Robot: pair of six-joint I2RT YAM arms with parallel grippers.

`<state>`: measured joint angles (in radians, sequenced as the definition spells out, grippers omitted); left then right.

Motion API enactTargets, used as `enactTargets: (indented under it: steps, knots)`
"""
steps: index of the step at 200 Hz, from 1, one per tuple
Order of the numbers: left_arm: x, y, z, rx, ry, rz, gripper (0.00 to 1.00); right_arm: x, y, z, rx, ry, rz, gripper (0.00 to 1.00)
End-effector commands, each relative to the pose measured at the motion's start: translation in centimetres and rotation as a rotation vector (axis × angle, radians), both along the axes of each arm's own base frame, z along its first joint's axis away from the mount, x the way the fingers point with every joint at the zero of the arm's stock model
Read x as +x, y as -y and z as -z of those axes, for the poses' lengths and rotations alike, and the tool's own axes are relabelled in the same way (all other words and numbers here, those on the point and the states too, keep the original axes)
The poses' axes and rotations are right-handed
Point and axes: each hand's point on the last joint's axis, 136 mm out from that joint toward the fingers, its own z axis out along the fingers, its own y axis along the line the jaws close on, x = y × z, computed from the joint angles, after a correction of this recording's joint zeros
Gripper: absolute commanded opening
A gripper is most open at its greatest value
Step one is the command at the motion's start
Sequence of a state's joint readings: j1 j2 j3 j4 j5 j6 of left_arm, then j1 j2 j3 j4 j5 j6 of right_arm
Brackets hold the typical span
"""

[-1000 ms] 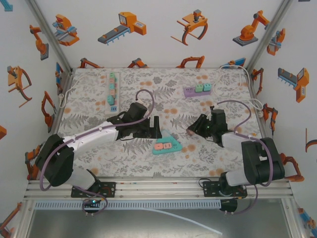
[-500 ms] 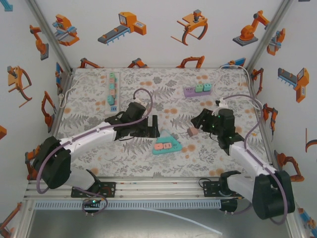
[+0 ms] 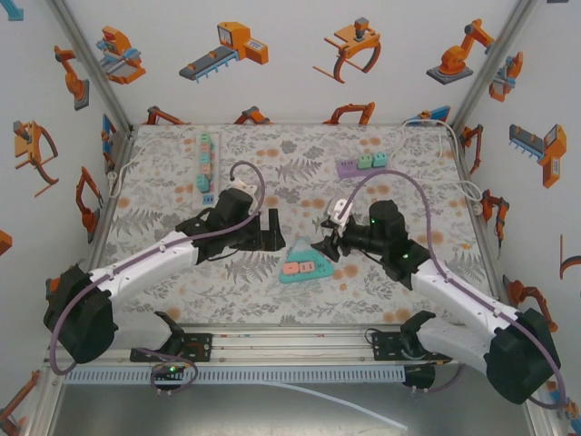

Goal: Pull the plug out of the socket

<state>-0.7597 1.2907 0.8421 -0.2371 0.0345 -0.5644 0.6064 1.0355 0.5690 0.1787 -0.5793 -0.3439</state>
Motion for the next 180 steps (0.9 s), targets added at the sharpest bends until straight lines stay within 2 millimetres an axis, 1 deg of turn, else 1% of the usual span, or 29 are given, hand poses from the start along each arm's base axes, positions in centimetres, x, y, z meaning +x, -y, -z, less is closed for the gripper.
enactTargets:
  steps: [1, 19, 50, 72, 90, 111, 117, 124, 135, 140, 153, 171, 180]
  knots:
    - [-0.1, -0.3, -0.6, -0.023, 0.026, 0.008, 0.97, -3.0, -1.5, 0.6, -0.041, 0.163, -0.252, 0.56]
    - [-0.2, -0.5, -0.4, -0.027, 0.022, 0.006, 0.98, -4.4, -2.1, 1.9, -0.071, 0.193, -0.350, 0.56]
    - [-0.4, -0.6, -0.2, -0.041, 0.015, 0.008, 1.00, -5.6, -2.6, 4.1, -0.141, 0.185, -0.446, 0.56]
    - [-0.5, -0.4, -0.2, -0.058, 0.015, 0.016, 0.99, -5.9, -2.8, 5.1, -0.171, 0.173, -0.476, 0.55]
    - [-0.4, -0.1, 0.2, -0.065, 0.003, 0.021, 0.98, -6.0, -2.8, 6.2, -0.195, 0.157, -0.490, 0.53]
    - [-0.4, 1.3, 0.9, -0.085, -0.008, 0.075, 0.98, -5.7, -2.9, 7.4, -0.229, 0.152, -0.482, 0.51]
    - [-0.3, 1.7, 1.1, -0.093, -0.016, 0.088, 1.00, -5.6, -2.9, 7.6, -0.232, 0.152, -0.479, 0.50]
    - [-0.1, 2.1, 1.5, -0.102, -0.022, 0.088, 0.96, -5.5, -3.0, 7.9, -0.235, 0.151, -0.478, 0.48]
    - [0.2, 2.6, 2.0, -0.119, -0.031, 0.081, 0.87, -5.4, -3.2, 8.2, -0.237, 0.148, -0.480, 0.44]
    - [0.3, 2.9, 2.2, -0.129, -0.032, 0.086, 0.84, -5.3, -3.2, 8.3, -0.241, 0.146, -0.480, 0.42]
    - [0.5, 3.7, 2.6, -0.145, -0.038, 0.100, 0.83, -5.2, -3.3, 8.6, -0.250, 0.148, -0.479, 0.38]
    - [0.5, 4.5, 3.6, -0.147, -0.063, 0.118, 0.80, -5.2, -3.3, 8.7, -0.251, 0.153, -0.481, 0.33]
    - [0.4, 4.9, 4.2, -0.145, -0.081, 0.129, 0.77, -5.2, -3.4, 8.7, -0.246, 0.153, -0.485, 0.31]
